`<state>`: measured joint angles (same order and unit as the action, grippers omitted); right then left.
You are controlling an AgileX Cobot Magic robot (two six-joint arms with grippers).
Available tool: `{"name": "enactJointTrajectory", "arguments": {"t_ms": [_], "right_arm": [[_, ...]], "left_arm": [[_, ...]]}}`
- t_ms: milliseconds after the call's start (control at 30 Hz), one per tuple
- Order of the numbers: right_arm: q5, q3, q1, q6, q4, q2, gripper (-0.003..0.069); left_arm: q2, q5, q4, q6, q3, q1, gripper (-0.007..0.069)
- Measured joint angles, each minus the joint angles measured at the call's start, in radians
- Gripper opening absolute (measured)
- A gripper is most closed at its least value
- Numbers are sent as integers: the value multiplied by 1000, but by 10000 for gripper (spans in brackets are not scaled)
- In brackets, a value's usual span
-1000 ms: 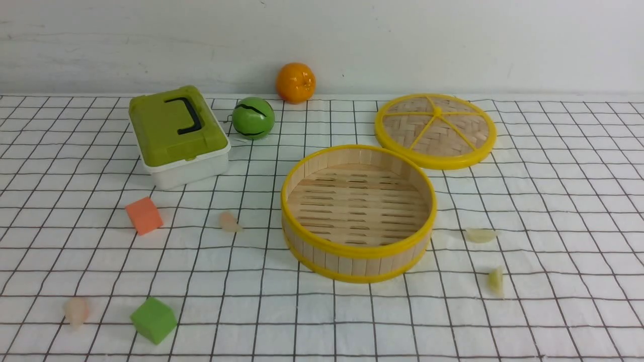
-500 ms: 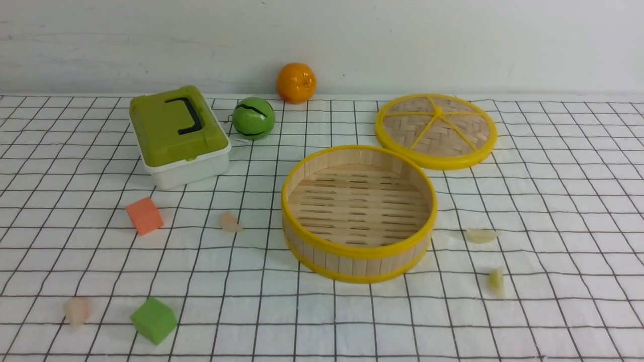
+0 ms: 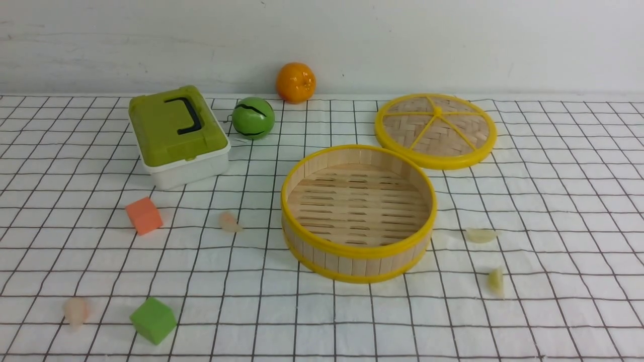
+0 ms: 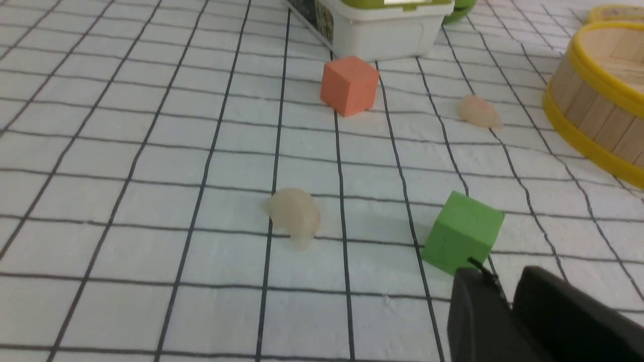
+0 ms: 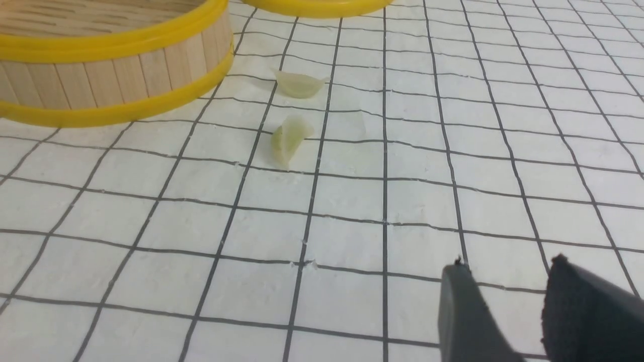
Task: Put the dumplings into the steamer on the table with the white tablecloth.
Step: 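Reach for and grasp a dumpling on the table with the left gripper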
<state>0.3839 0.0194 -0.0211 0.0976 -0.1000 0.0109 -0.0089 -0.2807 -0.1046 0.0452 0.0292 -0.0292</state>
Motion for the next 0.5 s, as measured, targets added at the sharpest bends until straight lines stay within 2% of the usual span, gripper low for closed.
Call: {"name": "enactJointTrajectory", "arguments": {"t_ms": [333,500], "right_arm": [[0,0,0,0,8,0,240],[0,0,0,5,30,0,240]], "left_arm": [[0,178,-5,0,0,0,122],[0,368,-7,0,0,0,128]]}}
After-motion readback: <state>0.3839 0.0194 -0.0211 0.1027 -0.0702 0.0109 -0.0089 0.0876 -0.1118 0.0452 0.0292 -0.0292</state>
